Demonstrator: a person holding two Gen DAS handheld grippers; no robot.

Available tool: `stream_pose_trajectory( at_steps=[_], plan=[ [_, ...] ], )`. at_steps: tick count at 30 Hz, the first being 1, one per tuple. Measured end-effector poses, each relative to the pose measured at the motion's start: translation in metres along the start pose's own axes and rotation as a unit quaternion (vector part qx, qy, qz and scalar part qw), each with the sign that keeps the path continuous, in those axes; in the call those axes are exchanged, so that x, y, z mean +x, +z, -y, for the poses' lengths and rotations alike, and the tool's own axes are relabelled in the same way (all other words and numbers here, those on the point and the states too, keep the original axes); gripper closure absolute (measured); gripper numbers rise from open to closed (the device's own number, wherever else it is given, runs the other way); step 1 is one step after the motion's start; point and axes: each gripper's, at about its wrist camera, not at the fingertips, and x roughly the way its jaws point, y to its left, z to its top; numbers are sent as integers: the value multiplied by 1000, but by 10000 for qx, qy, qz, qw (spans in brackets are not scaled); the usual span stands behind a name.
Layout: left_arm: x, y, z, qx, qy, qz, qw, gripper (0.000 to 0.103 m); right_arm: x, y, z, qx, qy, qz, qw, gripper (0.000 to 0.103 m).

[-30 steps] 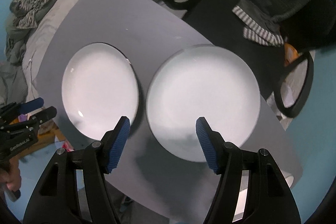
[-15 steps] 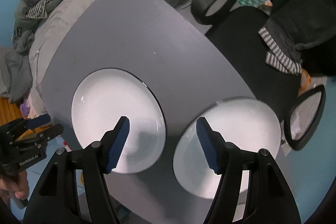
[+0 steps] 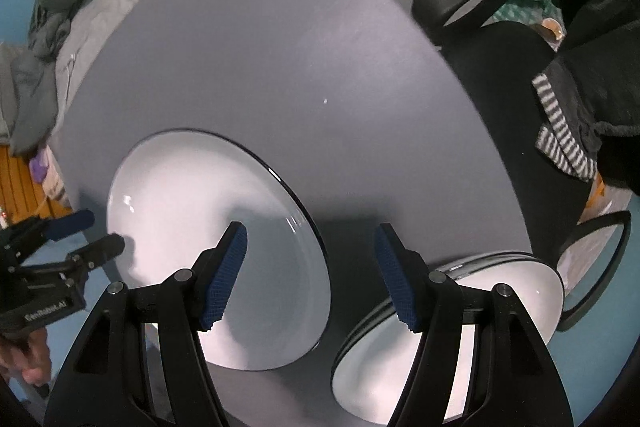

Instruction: Organize plates and bowls

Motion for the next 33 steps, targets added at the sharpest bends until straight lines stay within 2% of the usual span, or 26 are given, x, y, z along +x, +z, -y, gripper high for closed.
stream_pose_trajectory(
  at_steps=[6,9,11,14,18,19,21,24,26,33],
  plan=[
    [6,2,-2,-124,-84,-28,9999,43,10,-2,0,19,60,-59,10000,38],
    [9,1,-1,-158,-111,-57,9998,43,14,-3,0,-32,113,-115,9999,52],
    [10,2,-2,-175,-112,-56,9998,43,13,-4,0,-39,147,-83,9998,53],
    [12,0,-3,-145,-132,-69,9998,43,13,-5,0,-16,171,-104,9998,60],
    [12,0,2,-108,-132,-19,9999,56,13,-7,2,48,386,-187,9991,76],
    [12,-1,3,-107,-183,-27,9998,58,13,-7,1,59,392,-194,9990,77],
    [13,-2,3,-131,-332,-91,9993,71,13,-7,2,51,373,-191,9991,77],
    [13,-3,5,-161,-445,-158,9988,79,14,-8,3,101,391,-221,9989,78],
    [13,-4,9,-116,-454,-163,9988,82,14,-8,5,146,416,-238,9987,79],
    [10,-5,7,40,-347,-90,9994,82,13,-14,9,307,567,-240,9976,83]
  ],
)
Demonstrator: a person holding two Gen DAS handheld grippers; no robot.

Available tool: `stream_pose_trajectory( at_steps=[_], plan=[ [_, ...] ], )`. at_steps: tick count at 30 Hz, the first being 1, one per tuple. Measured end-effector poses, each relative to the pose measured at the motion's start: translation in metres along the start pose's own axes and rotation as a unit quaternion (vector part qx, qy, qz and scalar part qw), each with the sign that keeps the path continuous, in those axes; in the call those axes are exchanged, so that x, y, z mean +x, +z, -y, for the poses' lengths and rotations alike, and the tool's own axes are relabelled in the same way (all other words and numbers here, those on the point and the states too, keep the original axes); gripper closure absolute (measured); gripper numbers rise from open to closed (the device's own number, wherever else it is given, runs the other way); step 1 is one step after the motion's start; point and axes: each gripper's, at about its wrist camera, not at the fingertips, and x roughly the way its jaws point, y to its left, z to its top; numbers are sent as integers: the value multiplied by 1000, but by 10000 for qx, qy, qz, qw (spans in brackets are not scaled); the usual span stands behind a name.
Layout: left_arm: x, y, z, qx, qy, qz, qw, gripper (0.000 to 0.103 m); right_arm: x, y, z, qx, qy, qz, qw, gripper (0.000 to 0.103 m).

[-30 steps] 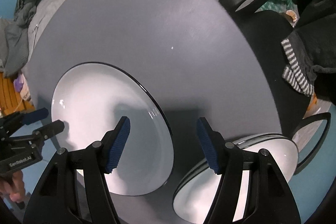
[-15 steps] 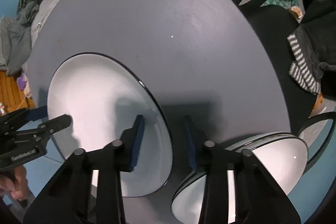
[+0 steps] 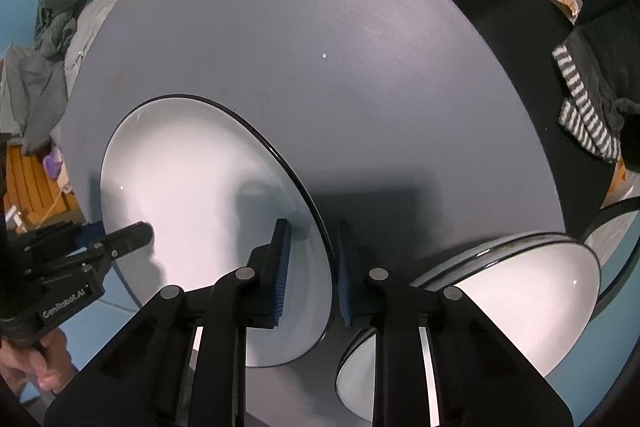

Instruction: Organize plates and bowls

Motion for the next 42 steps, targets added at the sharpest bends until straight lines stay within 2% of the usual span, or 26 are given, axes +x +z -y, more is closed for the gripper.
stream_pose_trajectory(
  at_steps=[16,29,42],
  plan=[
    [2,3,14,253,285,-115,9992,82,2,-18,0,446,227,138,9987,87],
    [-9,6,32,369,282,-77,9989,82,-13,-31,4,649,145,186,9976,87],
    [-28,2,53,565,103,42,9983,82,-40,-49,23,842,135,411,9955,87]
  ],
)
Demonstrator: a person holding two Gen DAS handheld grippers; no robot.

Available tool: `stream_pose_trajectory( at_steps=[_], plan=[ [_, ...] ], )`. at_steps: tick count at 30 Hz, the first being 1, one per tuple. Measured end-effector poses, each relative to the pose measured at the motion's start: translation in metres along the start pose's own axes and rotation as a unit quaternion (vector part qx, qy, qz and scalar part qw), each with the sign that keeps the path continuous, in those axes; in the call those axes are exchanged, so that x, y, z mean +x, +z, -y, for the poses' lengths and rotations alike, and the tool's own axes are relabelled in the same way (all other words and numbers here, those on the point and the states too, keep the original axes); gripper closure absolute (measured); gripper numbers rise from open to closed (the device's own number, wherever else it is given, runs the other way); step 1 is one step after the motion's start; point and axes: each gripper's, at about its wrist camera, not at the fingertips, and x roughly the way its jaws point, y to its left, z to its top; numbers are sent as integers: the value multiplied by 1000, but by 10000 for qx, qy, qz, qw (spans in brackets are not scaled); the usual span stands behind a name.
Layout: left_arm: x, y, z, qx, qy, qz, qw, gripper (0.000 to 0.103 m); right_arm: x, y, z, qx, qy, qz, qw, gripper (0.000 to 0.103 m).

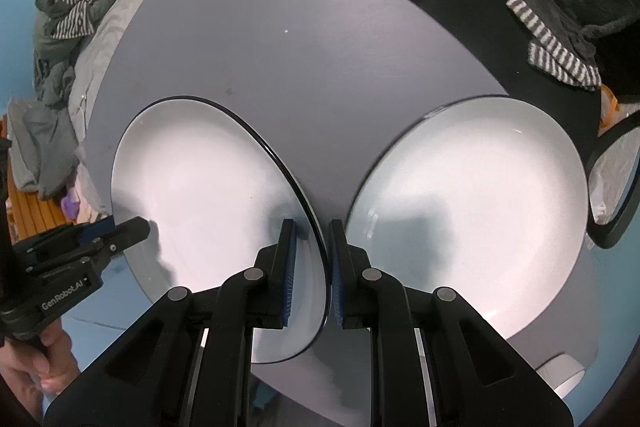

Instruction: Organize plates and bowls

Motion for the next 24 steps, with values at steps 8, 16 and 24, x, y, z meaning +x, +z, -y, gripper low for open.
stream_pose_trajectory(
  at_steps=[8,16,24],
  plan=[
    [-2,-1,36,332,-29,19,9994,82,-18,-13,28,257,22,162,9995,87],
    [-1,6,79,709,-4,7,9975,82,-34,-25,62,576,19,331,9978,88],
    [5,15,123,1122,77,-28,9937,82,-45,-39,101,903,45,458,9948,88]
  ],
)
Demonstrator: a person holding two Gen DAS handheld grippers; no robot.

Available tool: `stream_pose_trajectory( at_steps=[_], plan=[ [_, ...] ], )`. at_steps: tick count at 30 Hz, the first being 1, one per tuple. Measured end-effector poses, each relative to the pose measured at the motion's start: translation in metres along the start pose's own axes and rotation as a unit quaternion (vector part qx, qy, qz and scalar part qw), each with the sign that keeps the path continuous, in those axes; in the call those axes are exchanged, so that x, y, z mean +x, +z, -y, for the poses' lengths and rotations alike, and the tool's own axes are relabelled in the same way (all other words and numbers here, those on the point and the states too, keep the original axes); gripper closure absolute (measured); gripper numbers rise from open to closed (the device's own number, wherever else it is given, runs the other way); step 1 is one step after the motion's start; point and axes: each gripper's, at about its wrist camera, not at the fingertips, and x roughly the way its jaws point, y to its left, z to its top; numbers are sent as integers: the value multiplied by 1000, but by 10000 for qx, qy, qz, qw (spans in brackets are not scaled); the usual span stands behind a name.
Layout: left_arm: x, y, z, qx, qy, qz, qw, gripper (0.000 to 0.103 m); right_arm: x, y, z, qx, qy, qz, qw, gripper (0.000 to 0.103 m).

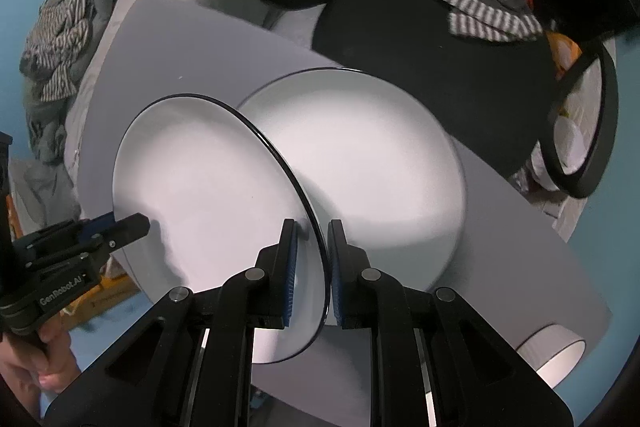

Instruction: Organize plates and bowls

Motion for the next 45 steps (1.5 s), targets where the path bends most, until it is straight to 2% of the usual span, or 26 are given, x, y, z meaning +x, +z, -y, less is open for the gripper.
stream_pose_trajectory(
  at_steps=[8,17,26,35,41,45],
  plan=[
    [18,11,33,232,141,-123,9996,82,-1,-2,35,292,35,13,9996,88],
    [28,18,51,307,314,-173,9989,82,5,6,57,454,100,-19,9989,87],
    [36,28,62,347,435,-254,9981,82,11,13,67,516,98,-88,9986,87],
    [35,34,65,409,497,-334,9974,82,13,14,74,721,278,-264,9967,87],
    [35,35,69,504,555,-363,9965,82,18,16,74,875,310,-511,9944,78],
    [33,34,70,607,548,-369,9960,80,18,16,73,906,247,-562,9940,78]
  ],
)
